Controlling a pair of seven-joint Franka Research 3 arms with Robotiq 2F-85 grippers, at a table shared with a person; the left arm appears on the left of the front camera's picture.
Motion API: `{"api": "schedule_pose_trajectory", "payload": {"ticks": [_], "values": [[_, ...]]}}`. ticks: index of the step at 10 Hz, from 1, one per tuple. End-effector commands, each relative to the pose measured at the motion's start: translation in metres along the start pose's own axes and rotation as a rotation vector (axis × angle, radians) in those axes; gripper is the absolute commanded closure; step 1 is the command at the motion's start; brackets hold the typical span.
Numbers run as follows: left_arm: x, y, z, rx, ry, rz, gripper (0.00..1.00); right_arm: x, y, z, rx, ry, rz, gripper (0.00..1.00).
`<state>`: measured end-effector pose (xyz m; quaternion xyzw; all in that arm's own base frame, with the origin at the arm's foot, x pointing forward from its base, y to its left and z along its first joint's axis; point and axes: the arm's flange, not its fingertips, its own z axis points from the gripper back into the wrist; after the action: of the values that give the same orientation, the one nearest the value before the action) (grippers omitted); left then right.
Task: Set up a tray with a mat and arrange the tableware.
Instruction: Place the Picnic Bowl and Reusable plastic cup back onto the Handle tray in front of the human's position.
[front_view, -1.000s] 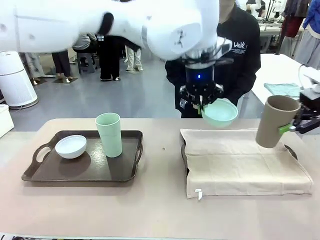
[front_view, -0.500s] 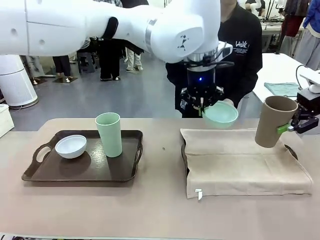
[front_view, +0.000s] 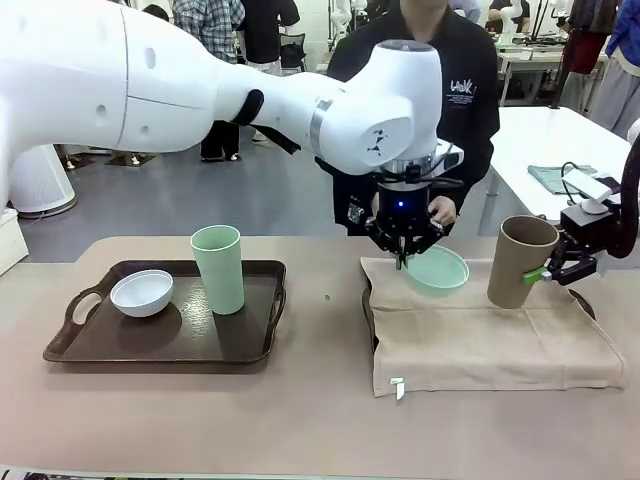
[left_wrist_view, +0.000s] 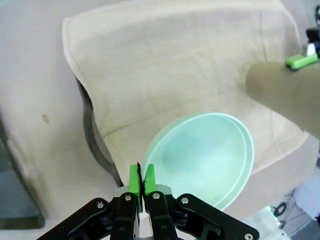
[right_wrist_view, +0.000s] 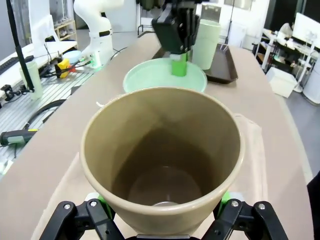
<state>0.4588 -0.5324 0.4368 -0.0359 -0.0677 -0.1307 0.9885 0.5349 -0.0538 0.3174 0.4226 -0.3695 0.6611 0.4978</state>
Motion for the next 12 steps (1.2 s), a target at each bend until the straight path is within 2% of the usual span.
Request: {"api": "schedule_pose_trajectory", "payload": {"ticks": [1, 5, 7, 9, 12], "values": [[0.004, -0.003, -0.008, 0.009, -0.016, -0.021, 0.96, -0.001, -0.006, 0.001, -0.021, -0.005, 0.057, 0.14], [0.010, -0.002, -0.029, -0.010, -0.012, -0.009, 0.96, -0.017, -0.008, -0.005, -0.009, 0.012, -0.017, 0.14], [0.005, -0.003, -0.027, -0.005, -0.005, -0.012, 0.96, -0.010, -0.003, -0.002, -0.010, -0.003, 0.011, 0.14], [0.012, 0.004, -0.036, -0.025, -0.010, 0.013, 0.96, -0.019, -0.003, -0.003, -0.012, -0.019, 0.002, 0.14], [0.028, 0.009, -0.082, -0.067, 0.000, 0.022, 0.96, -0.026, -0.008, -0.009, 0.002, -0.018, -0.001, 0.14]]}}
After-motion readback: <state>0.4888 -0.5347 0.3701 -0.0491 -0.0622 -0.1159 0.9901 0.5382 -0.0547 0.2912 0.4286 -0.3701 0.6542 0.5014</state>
